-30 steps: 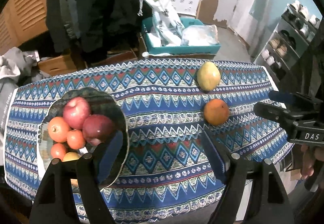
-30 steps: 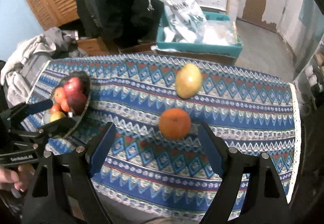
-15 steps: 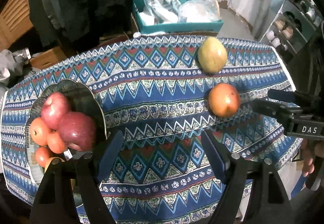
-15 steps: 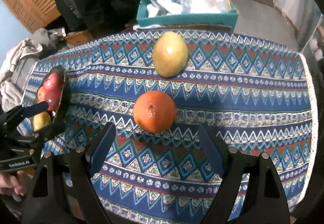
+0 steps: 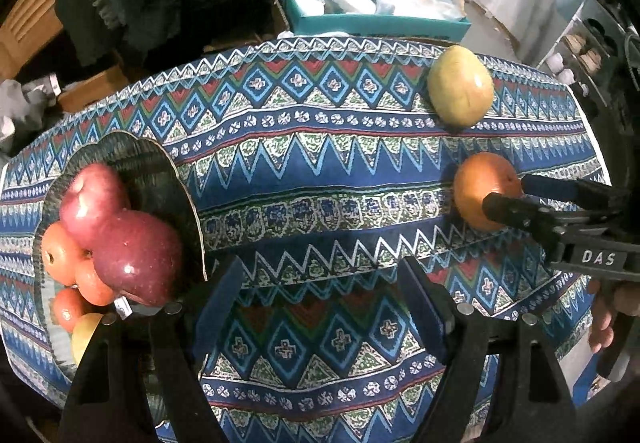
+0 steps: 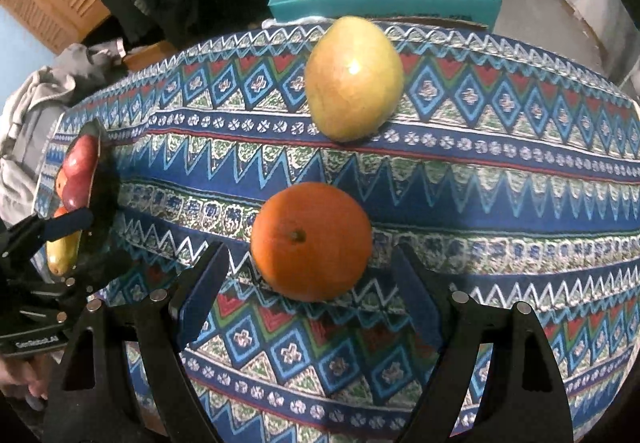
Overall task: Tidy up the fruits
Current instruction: 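Move left gripper toward the mango while right gripper approaches the orange, then close left gripper on the mango while right gripper grasps the orange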
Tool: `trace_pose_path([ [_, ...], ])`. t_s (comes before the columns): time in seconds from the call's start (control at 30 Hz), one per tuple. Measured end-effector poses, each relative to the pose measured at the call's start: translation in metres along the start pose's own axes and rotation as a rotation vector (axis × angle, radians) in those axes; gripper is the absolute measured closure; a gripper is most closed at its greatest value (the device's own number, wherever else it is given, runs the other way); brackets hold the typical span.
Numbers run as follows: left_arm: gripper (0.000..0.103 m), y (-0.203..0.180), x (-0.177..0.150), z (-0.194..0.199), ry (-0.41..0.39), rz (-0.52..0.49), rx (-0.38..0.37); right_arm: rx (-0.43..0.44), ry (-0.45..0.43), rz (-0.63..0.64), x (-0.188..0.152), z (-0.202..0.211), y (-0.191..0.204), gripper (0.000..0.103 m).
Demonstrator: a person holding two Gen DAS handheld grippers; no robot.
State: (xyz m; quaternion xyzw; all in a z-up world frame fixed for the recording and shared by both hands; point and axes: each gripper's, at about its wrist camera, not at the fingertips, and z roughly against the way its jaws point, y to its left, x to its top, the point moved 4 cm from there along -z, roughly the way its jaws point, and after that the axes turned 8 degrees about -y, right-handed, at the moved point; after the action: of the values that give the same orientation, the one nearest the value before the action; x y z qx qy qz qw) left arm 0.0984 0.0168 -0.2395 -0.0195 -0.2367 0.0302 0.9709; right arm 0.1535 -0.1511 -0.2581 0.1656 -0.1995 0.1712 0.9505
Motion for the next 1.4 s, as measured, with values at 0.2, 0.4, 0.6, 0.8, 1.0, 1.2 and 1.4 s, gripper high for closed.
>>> trace_pose_path([
  [0.2, 0.022, 0.001, 0.000, -0.006, 0.007, -0.003, -0.004, -0.015, 0.016, 0.013, 0.000, -0.013, 0.000, 0.020],
  [0.4, 0.022, 0.003, 0.000, -0.009, 0.015, 0.009, -0.008, -0.013, 0.019, 0.026, 0.001, -0.020, 0.002, 0.030],
  [0.6, 0.022, 0.000, 0.002, -0.011, 0.017, 0.004, -0.013, -0.030, 0.008, 0.065, -0.001, -0.021, 0.007, 0.033],
  [0.8, 0.022, -0.008, 0.006, -0.013, 0.016, 0.007, -0.027, -0.065, -0.013, 0.041, -0.004, -0.008, -0.014, 0.033],
  [1.0, 0.022, -0.027, 0.016, -0.020, 0.027, 0.026, -0.070, -0.098, -0.069, -0.014, 0.001, 0.014, -0.045, 0.033],
  [1.2, 0.022, -0.054, 0.035, -0.029, 0.017, 0.020, -0.093, -0.120, -0.116, -0.054, 0.011, 0.030, -0.074, 0.034],
  [1.4, 0.022, -0.082, 0.059, -0.040, -0.008, -0.007, -0.117, -0.159, -0.155, -0.068, 0.025, 0.044, -0.102, 0.034],
])
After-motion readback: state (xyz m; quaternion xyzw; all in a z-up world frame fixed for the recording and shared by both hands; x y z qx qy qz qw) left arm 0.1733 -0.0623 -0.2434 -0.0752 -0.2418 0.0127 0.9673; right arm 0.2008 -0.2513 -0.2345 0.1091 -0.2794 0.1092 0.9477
